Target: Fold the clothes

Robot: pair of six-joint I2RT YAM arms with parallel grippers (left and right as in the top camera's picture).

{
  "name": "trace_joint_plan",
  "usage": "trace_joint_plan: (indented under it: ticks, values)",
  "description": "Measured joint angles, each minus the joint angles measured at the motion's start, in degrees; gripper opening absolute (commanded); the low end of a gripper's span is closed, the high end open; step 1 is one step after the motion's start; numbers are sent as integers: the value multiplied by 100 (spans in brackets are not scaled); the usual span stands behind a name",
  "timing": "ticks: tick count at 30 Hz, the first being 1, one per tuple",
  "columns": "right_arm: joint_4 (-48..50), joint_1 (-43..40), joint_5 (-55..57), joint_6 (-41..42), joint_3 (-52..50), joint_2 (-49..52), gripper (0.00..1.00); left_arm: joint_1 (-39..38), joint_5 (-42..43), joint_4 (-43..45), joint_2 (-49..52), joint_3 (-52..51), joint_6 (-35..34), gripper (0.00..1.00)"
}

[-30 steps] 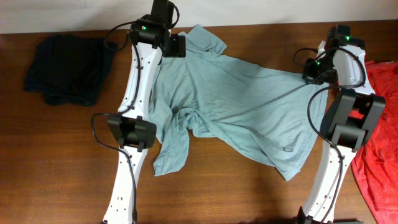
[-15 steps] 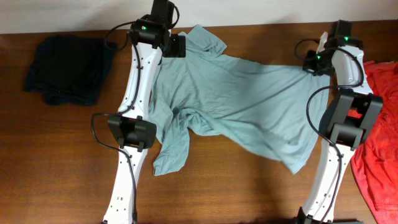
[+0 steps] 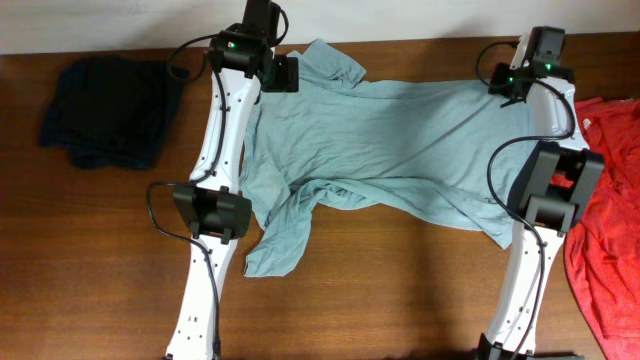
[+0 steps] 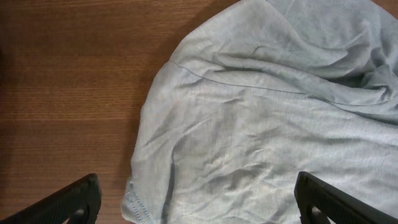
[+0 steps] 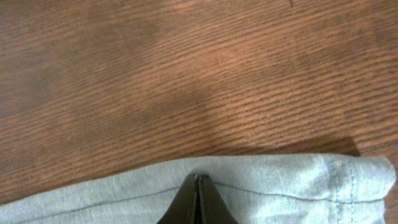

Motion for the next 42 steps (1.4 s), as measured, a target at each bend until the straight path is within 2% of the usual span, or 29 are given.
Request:
trace_joint_plan:
  ticks: [4, 8, 11, 15, 23, 33, 38, 42]
  values:
    - [-1073, 2, 24, -74, 1117, 367, 7, 0, 0, 2, 0, 0, 0, 99]
    - [-2468, 2, 59, -105, 2647, 531, 12, 0, -2, 2, 0, 0, 0, 99]
    - [-3368, 0, 76, -107, 3873, 398, 4, -2, 0, 0, 0, 0, 0, 99]
    - [-4277, -13, 72, 50, 4192, -308, 4, 0, 0, 2, 0, 0, 0, 99]
    - [-5772, -111, 70, 286, 4214, -1589, 4, -2, 0, 2, 0, 0, 0, 99]
    - [-5855, -116, -258, 402, 3853, -3338, 4, -2, 0, 0, 0, 0, 0, 99]
    - [-5831, -76, -468, 400, 2518, -4776, 4, 0, 0, 0, 0, 0, 0, 99]
    - [-5855, -76, -411, 391, 621, -6144, 4, -2, 0, 0, 0, 0, 0, 99]
